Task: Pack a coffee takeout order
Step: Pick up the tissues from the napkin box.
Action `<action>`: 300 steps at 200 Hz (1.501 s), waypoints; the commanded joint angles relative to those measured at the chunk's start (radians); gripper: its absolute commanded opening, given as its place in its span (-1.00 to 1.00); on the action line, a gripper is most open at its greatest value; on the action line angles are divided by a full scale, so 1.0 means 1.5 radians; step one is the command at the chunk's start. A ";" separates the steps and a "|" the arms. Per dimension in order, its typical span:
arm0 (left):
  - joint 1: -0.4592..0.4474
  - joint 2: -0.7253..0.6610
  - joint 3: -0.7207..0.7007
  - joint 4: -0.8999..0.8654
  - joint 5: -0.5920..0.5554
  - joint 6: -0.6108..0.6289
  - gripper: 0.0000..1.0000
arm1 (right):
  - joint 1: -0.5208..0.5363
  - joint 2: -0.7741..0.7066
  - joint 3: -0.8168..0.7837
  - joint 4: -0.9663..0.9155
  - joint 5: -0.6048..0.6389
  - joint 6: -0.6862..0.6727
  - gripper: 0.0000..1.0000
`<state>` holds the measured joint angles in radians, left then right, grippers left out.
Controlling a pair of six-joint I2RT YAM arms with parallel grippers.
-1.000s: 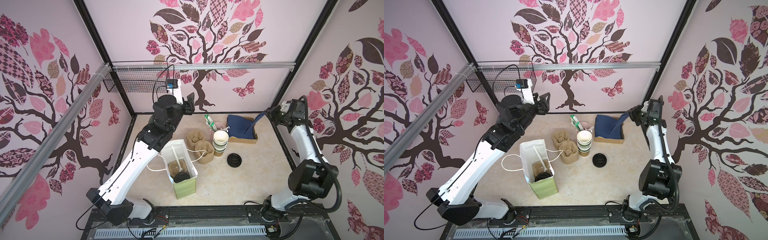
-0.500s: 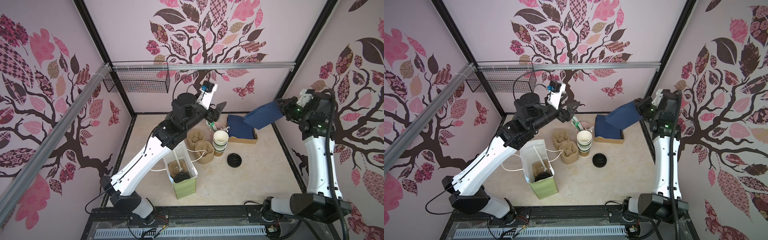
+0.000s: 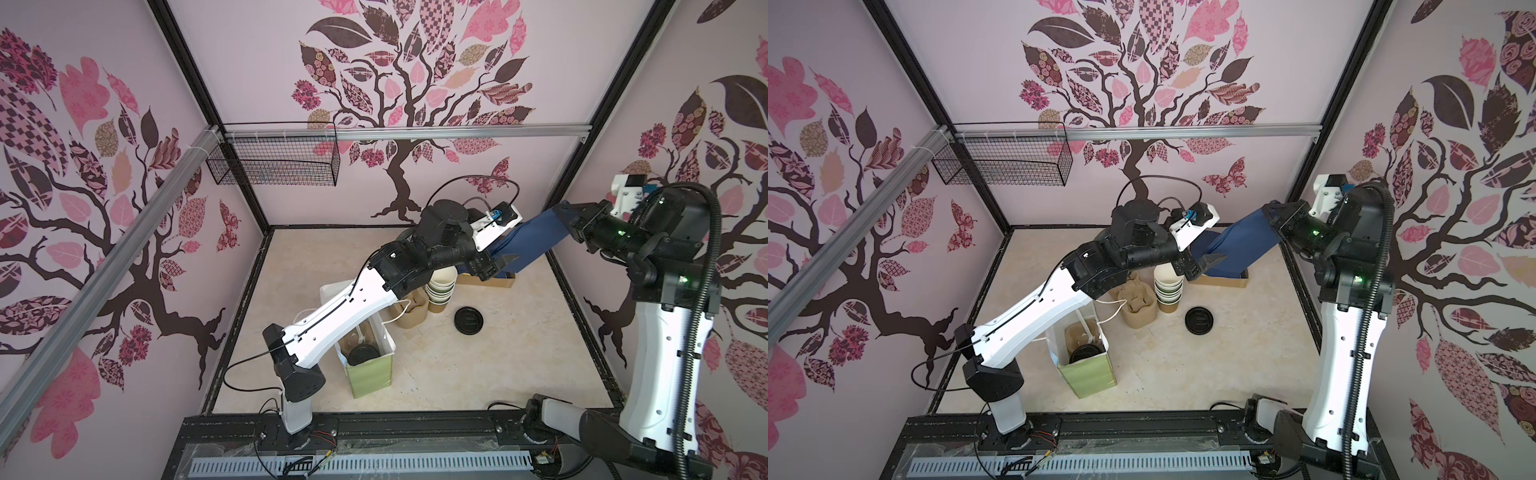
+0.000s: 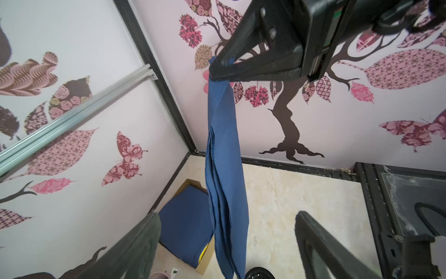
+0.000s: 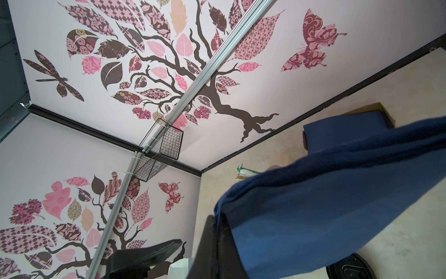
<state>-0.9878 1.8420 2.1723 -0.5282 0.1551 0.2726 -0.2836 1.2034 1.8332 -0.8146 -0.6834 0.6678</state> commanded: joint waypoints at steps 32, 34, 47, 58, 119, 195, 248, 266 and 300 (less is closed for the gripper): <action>0.006 0.052 0.079 -0.034 0.102 -0.081 0.84 | 0.017 -0.015 0.043 -0.112 -0.026 -0.070 -1.00; 0.006 0.055 0.082 -0.037 0.103 -0.082 0.84 | 0.019 -0.015 0.042 -0.112 -0.027 -0.070 -1.00; 0.006 0.064 0.085 -0.040 0.096 -0.086 0.84 | 0.026 -0.020 0.046 -0.110 -0.032 -0.074 -1.00; 0.006 0.071 0.086 -0.041 0.072 -0.081 0.82 | 0.029 -0.017 0.061 -0.123 -0.028 -0.082 -1.00; 0.010 0.099 0.098 -0.054 0.005 -0.048 0.65 | 0.041 -0.042 0.027 -0.101 -0.058 -0.063 -1.00; 0.022 0.097 0.072 -0.054 0.007 -0.027 -0.03 | 0.043 -0.057 0.008 -0.081 -0.066 -0.051 -1.00; 0.027 0.076 0.064 -0.029 -0.061 -0.034 -1.00 | 0.043 -0.069 0.005 -0.080 -0.083 -0.039 -1.00; 0.027 0.071 0.074 -0.004 -0.140 -0.036 -1.00 | 0.044 -0.090 -0.033 -0.069 -0.103 -0.028 -1.00; 0.028 0.041 0.070 0.047 -0.173 -0.021 -1.00 | 0.052 -0.140 -0.141 -0.021 -0.112 0.003 -0.96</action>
<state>-0.9543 1.9720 2.2833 -0.5446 -0.0170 0.2245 -0.2134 1.0355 1.6756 -0.8925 -0.8215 0.6266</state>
